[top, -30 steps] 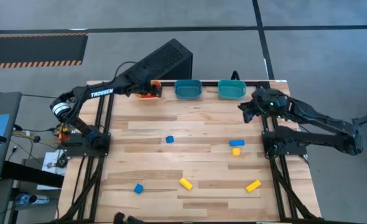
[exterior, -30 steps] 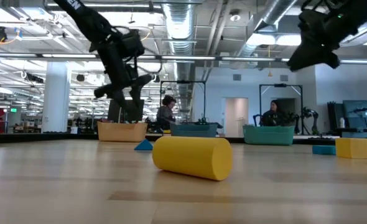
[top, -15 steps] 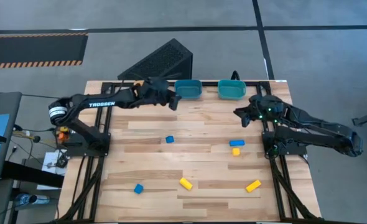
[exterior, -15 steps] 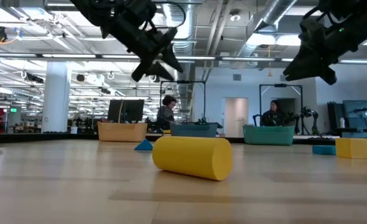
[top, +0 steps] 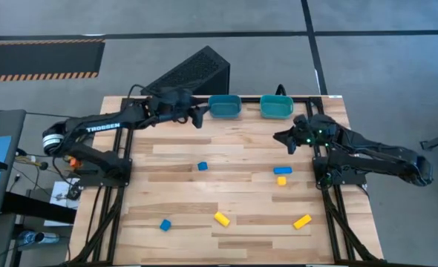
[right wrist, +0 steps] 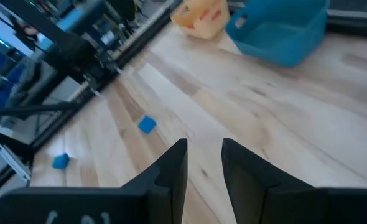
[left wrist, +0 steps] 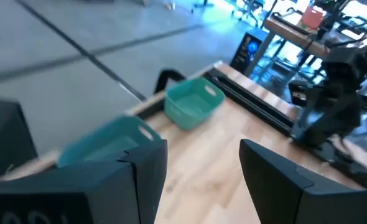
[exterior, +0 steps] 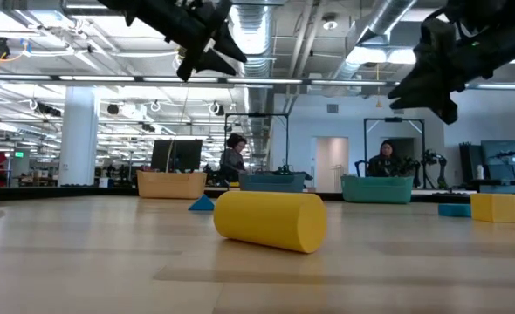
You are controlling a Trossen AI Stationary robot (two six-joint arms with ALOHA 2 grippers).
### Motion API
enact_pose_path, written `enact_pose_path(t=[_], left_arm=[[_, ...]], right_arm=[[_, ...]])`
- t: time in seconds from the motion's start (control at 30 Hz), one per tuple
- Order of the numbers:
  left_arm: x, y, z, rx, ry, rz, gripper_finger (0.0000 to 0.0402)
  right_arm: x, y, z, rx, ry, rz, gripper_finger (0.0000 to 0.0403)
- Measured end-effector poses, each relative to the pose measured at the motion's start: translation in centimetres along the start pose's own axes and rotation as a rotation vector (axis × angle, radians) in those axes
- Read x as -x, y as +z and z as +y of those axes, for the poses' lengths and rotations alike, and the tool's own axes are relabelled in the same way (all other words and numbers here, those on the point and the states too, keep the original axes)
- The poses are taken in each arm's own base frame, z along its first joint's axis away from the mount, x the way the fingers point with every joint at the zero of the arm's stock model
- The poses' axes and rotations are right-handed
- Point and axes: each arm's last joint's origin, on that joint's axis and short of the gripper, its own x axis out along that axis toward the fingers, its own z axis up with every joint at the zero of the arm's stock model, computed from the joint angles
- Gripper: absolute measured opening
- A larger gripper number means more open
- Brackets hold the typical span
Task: Sort & place blocks by color
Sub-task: Put the top right blue block into the blue container
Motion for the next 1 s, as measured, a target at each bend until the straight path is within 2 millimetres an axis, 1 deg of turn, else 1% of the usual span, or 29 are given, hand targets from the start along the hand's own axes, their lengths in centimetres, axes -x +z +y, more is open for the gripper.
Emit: enact_pose_path(t=[0.1,0.17,0.3,0.4,0.53,0.67,0.73,0.8,1.0], left_arm=[[0.3,0.2,0.0,-0.100,0.004,-0.012,0.0185],[0.3,0.2,0.0,-0.133,0.008,-0.009,0.0185],[0.0,-0.1,0.1,-0.071,0.022,0.007,0.0185],[0.1,-0.3,0.2,-0.048,0.049,0.027,0.0185],[0.1,-0.7,0.7,-0.065,0.110,0.064,0.0185],[0.1,-0.9,0.9,-0.078,0.117,0.087,0.0185],[0.1,-0.9,0.9,-0.098,0.116,0.085,0.0185],[0.1,-0.9,0.9,-0.123,0.118,0.085,0.0185],[0.1,-0.8,1.0,-0.197,0.150,0.076,0.0185]], right_arm=[[-0.2,0.6,0.3,0.017,0.032,-0.054,0.0122],[-0.4,1.1,0.7,0.026,0.068,-0.106,0.0122],[-0.7,1.6,1.3,0.041,0.118,-0.157,0.0122],[-1.1,1.5,1.1,0.009,0.064,-0.154,0.0122],[-1.8,0.4,0.1,-0.087,-0.043,-0.039,0.0122],[-2.0,-1.7,-0.5,-0.105,-0.101,0.193,0.0122],[-2.0,-2.6,-0.6,-0.127,-0.149,0.260,0.0122],[-1.9,-2.9,-0.5,-0.136,-0.175,0.282,0.0122],[-1.9,-3.3,-0.1,-0.143,-0.154,0.302,0.0122]])
